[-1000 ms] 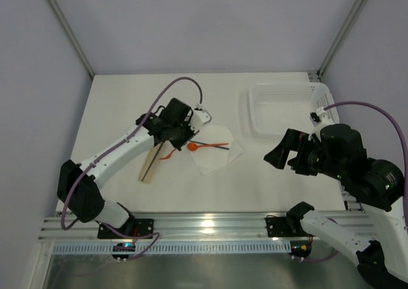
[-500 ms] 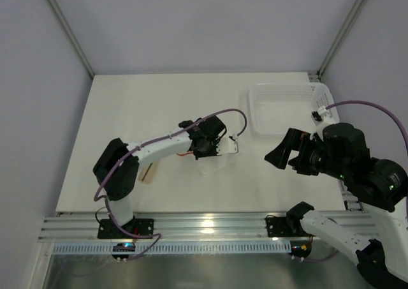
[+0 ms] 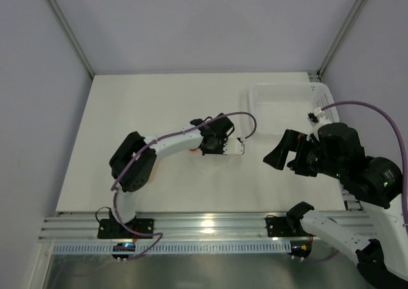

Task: Place the utensils on the paper napkin and roll it up
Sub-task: Place the utensils on the napkin.

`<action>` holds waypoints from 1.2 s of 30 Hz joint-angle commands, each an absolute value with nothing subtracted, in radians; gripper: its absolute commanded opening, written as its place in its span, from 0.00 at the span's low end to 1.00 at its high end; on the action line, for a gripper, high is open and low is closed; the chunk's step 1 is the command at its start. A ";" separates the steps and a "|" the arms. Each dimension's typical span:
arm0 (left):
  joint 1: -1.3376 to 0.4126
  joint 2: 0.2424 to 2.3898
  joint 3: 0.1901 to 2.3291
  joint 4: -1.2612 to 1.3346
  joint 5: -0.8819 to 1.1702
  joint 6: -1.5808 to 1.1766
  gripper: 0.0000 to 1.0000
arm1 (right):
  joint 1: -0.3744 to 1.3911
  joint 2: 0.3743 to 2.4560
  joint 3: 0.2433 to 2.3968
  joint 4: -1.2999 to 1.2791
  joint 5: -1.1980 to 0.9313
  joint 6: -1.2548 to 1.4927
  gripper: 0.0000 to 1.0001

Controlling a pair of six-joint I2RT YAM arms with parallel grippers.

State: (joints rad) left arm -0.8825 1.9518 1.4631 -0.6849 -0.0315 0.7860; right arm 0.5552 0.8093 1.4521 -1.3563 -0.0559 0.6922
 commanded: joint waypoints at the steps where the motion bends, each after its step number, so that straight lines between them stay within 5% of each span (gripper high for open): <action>1: -0.893 1.971 1.525 -0.658 -0.040 0.819 0.00 | 0.561 0.801 1.456 -1.407 -0.068 0.707 0.99; 23: -0.900 2.095 1.614 -0.615 -0.132 0.793 0.00 | 0.561 0.798 1.451 -1.399 -0.051 0.729 0.99; 30: -0.900 2.131 1.652 -0.632 -0.137 0.765 0.13 | 0.561 0.801 1.447 -1.397 -0.051 0.726 0.99; 36: -0.900 2.140 1.651 -0.635 -0.136 0.752 0.14 | 0.561 0.801 1.445 -1.397 -0.049 0.721 1.00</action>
